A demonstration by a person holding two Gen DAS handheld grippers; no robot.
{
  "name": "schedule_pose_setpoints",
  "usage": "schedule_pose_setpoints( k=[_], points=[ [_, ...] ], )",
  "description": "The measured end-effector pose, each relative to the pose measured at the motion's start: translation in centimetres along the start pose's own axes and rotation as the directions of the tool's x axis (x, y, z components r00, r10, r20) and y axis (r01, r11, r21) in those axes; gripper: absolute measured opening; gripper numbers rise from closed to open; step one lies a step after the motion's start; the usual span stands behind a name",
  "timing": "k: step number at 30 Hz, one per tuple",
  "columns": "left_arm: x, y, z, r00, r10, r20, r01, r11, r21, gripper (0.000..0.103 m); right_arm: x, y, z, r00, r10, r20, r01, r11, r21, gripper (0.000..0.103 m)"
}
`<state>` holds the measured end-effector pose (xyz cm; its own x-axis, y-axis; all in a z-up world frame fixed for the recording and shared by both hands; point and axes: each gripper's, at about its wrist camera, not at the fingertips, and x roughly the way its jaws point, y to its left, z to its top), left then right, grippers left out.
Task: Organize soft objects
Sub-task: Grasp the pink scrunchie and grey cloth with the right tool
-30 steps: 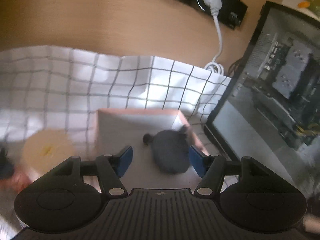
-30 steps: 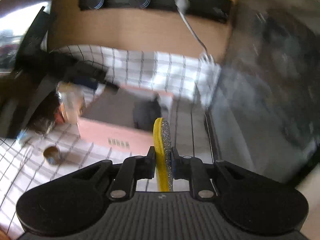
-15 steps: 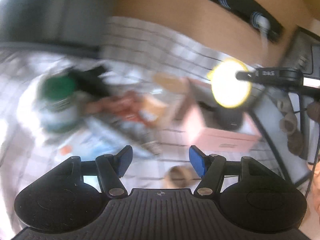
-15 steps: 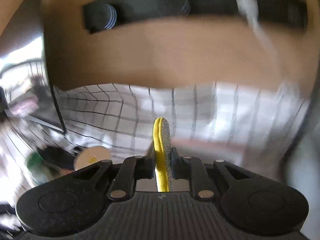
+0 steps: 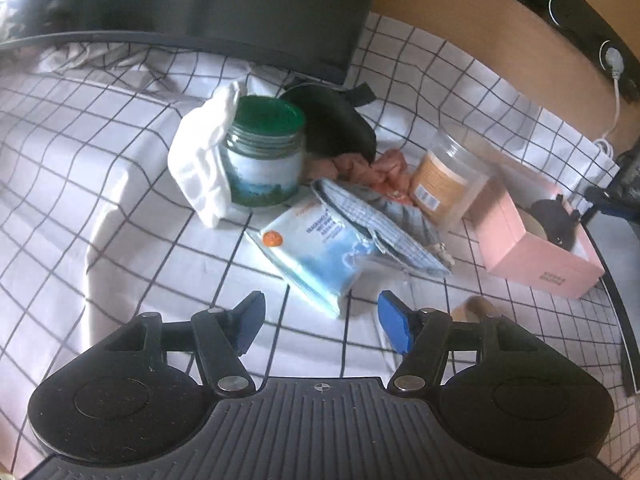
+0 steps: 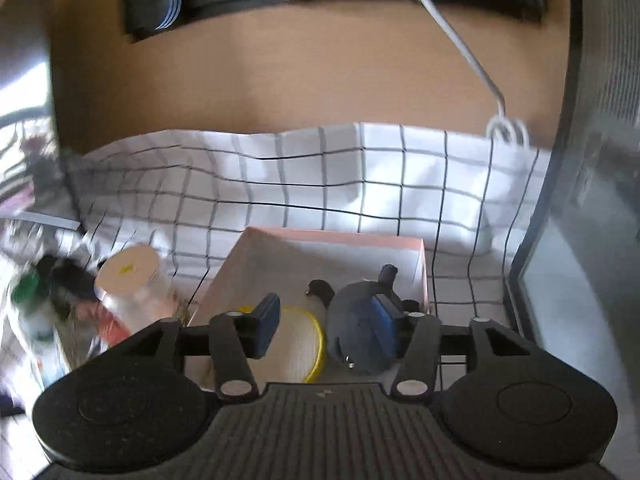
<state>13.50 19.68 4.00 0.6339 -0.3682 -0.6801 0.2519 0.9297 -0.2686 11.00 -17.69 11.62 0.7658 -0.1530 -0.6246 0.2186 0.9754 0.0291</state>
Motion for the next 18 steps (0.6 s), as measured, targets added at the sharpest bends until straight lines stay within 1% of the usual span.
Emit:
schedule_pose_setpoints(
  k=[1, 3, 6, 8, 10, 14, 16, 18],
  points=[
    [0.1, -0.2, 0.1, 1.000, 0.001, 0.011, -0.002, 1.000, 0.014, 0.068, -0.4, 0.4, -0.4, 1.000, 0.004, 0.009, -0.004, 1.000, -0.024, 0.059],
    [0.5, -0.6, 0.4, 1.000, 0.000, 0.021, -0.002, 0.998, 0.059, 0.068, -1.5, 1.8, -1.9, 1.000, 0.018, 0.012, -0.017, 0.996, -0.082, 0.059],
    [1.3, -1.4, 1.0, 0.999, -0.011, 0.035, 0.005, 0.986, 0.167, 0.068, -2.3, 3.8, -3.9, 0.999, 0.039, -0.014, -0.041, 0.988, -0.151, 0.059],
    [2.1, -2.0, 1.4, 1.000, -0.001, 0.030, -0.007, 0.970, 0.242, 0.068, -2.8, 5.0, -5.5, 0.996, 0.069, -0.051, -0.077, 0.981, -0.177, 0.059],
    [2.7, -2.4, 1.8, 1.000, 0.005, 0.028, -0.013, 0.956, 0.293, 0.068, -2.9, 6.0, -6.8, 0.992, 0.094, -0.083, -0.109, 0.974, -0.201, 0.059],
    [4.7, -2.5, 2.8, 0.999, 0.037, 0.012, -0.039, 0.916, 0.400, 0.068, -3.1, 7.5, -8.7, 0.986, 0.112, -0.123, -0.138, 0.963, -0.232, 0.059],
    [5.8, -2.0, 3.6, 0.999, 0.046, -0.014, -0.037, 0.920, 0.391, 0.068, -3.2, 7.7, -9.2, 0.984, 0.115, -0.136, -0.144, 0.964, -0.225, 0.059],
    [6.7, -1.3, 4.4, 0.999, 0.030, -0.045, -0.012, 0.935, 0.354, 0.068, -3.5, 7.8, -9.6, 0.983, 0.113, -0.144, -0.143, 0.966, -0.217, 0.059]
  ],
)
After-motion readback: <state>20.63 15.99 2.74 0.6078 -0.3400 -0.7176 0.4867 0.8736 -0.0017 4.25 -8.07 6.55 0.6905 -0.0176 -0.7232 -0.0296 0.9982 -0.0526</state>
